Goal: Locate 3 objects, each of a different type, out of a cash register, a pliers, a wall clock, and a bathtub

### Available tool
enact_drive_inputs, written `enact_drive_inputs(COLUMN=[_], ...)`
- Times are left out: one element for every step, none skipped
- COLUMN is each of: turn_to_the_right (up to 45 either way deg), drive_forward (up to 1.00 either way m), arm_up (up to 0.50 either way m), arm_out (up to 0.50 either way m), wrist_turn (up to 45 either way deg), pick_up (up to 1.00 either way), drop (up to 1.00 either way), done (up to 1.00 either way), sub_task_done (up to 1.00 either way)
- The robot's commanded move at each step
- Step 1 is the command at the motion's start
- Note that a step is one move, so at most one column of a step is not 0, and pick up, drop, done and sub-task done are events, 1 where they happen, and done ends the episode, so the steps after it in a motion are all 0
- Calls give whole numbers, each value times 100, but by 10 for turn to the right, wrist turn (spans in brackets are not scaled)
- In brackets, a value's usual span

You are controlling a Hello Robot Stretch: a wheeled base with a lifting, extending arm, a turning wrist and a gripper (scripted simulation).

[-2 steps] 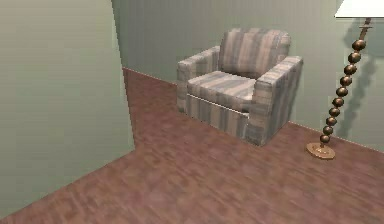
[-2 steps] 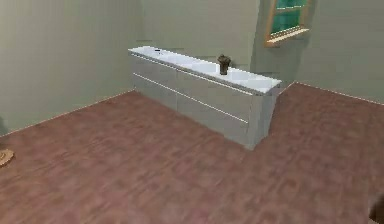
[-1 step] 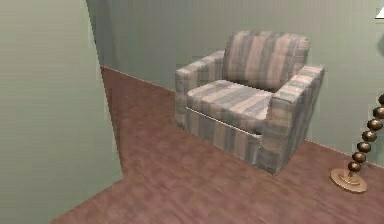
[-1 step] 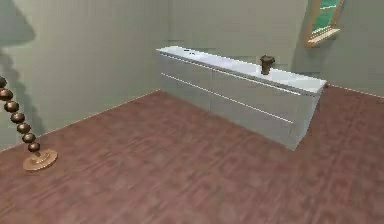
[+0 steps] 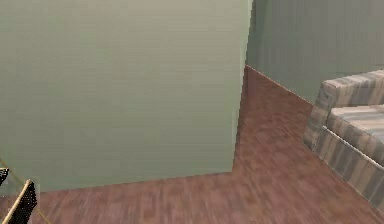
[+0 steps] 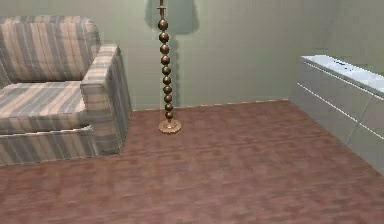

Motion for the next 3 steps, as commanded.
enact_drive_inputs(turn_to_the_right=[0,-90,0], drive_forward=[15,0,5], arm_up=[0,0,0], arm_out=[0,0,0], wrist_turn=[0,0,0], pick_up=[0,0,0], drop=[0,0,0], done=[0,0,0], sub_task_done=[0,0,0])
